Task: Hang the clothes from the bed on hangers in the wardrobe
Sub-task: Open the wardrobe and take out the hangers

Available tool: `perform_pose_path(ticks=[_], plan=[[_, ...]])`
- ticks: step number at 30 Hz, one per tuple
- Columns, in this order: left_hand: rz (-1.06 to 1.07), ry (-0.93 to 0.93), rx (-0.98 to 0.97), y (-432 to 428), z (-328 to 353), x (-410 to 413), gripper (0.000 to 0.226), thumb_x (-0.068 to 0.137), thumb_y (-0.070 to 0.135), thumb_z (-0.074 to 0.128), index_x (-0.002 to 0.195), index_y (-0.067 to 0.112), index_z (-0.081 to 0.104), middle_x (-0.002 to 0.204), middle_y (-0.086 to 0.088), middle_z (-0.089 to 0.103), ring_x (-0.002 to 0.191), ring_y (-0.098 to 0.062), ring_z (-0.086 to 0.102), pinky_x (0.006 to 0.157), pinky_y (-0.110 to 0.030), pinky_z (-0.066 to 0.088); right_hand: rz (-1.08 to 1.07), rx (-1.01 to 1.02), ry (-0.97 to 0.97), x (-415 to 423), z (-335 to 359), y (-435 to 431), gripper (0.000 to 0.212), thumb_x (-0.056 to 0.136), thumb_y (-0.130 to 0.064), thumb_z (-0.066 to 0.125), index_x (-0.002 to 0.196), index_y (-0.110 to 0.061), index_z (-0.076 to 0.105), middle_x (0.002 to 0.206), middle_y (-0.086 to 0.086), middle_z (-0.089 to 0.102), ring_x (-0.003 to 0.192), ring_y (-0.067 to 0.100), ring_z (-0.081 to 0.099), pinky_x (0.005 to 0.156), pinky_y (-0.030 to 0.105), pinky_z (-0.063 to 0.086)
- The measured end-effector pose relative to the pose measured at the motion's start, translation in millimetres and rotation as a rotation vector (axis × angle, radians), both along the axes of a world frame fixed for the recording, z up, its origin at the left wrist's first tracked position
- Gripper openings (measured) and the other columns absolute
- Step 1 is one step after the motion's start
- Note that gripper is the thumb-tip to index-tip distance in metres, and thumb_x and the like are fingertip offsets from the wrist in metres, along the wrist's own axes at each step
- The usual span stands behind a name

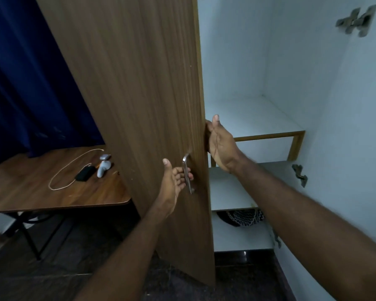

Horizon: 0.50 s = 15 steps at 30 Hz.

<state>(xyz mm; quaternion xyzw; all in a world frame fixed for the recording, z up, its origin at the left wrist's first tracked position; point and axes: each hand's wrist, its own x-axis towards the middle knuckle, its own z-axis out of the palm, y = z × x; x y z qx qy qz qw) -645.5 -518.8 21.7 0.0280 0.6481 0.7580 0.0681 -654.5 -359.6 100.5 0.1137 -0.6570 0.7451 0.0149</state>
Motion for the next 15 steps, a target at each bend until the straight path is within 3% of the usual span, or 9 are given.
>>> perform_pose_path(ticks=[4, 7, 8, 10, 11, 13, 15], plan=[[0.014, -0.043, -0.1, -39.6, 2.3, 45.5, 0.07, 0.087, 0.067, 0.03, 0.109, 0.009, 0.064, 0.104, -0.012, 0.069, 0.107, -0.025, 0.064, 0.098, -0.037, 0.047, 0.079, 0.026, 0.027, 34.9, -3.1, -29.6, 0.061, 0.096, -0.055, 0.028, 0.142, -0.018, 0.048, 0.138, 0.006, 0.057, 0.129, 0.021, 0.052, 0.112, 0.05, 0.037], [0.058, 0.005, -0.27, -76.9, 6.9, 76.0, 0.021, 0.1, 0.027, 0.049, 0.11, 0.016, 0.063, 0.108, -0.006, 0.07, 0.108, -0.02, 0.065, 0.092, -0.032, 0.052, 0.134, 0.097, 0.071, 67.9, -5.0, -58.0, 0.052, 0.09, -0.031, 0.038, 0.141, -0.026, 0.046, 0.135, 0.012, 0.056, 0.123, 0.022, 0.054, 0.102, 0.039, 0.044], [0.097, 0.087, -0.339, -89.8, 18.6, 87.4, 0.02, 0.099, 0.015, 0.05, 0.116, 0.019, 0.061, 0.114, -0.002, 0.067, 0.105, -0.011, 0.065, 0.084, -0.025, 0.054, 0.159, 0.142, 0.104, 79.0, -3.6, -69.0, 0.059, 0.084, -0.022, 0.04, 0.143, -0.028, 0.043, 0.136, 0.007, 0.056, 0.124, 0.018, 0.053, 0.098, 0.034, 0.045], [0.246, 0.447, -0.544, -114.7, 60.3, 112.2, 0.042, 0.095, 0.003, 0.05, 0.132, 0.022, 0.051, 0.132, 0.003, 0.056, 0.105, 0.004, 0.059, 0.081, -0.021, 0.054, 0.217, 0.247, 0.169, 98.5, -2.1, -91.8, 0.08, 0.076, -0.007, 0.043, 0.151, -0.029, 0.031, 0.144, -0.003, 0.049, 0.13, 0.012, 0.049, 0.092, 0.024, 0.046], [0.313, 0.706, -0.679, -126.0, 85.9, 123.7, 0.047, 0.092, 0.001, 0.049, 0.136, 0.02, 0.049, 0.139, 0.001, 0.051, 0.113, 0.003, 0.054, 0.091, -0.024, 0.051, 0.243, 0.284, 0.197, 106.8, -2.3, -104.6, 0.086, 0.076, 0.0, 0.044, 0.154, -0.029, 0.024, 0.148, -0.005, 0.045, 0.132, 0.012, 0.046, 0.088, 0.022, 0.047], [0.299, 1.228, -1.013, -140.7, 138.0, 140.1, 0.05, 0.087, 0.006, 0.044, 0.136, 0.013, 0.052, 0.145, -0.009, 0.046, 0.136, -0.014, 0.04, 0.113, -0.038, 0.034, 0.312, 0.308, 0.228, 122.3, -1.8, -129.3, 0.092, 0.081, 0.01, 0.047, 0.156, -0.032, 0.014, 0.151, -0.011, 0.038, 0.132, 0.006, 0.046, 0.084, 0.018, 0.049], [0.211, 1.523, -1.396, -146.7, 187.9, 149.6, 0.047, 0.087, 0.016, 0.043, 0.132, 0.011, 0.057, 0.147, -0.015, 0.045, 0.142, -0.027, 0.032, 0.119, -0.046, 0.019, 0.355, 0.378, 0.292, 135.8, 1.5, -157.0, 0.095, 0.083, 0.008, 0.055, 0.153, -0.036, 0.01, 0.146, -0.027, 0.032, 0.125, -0.016, 0.042, 0.091, 0.01, 0.044]])
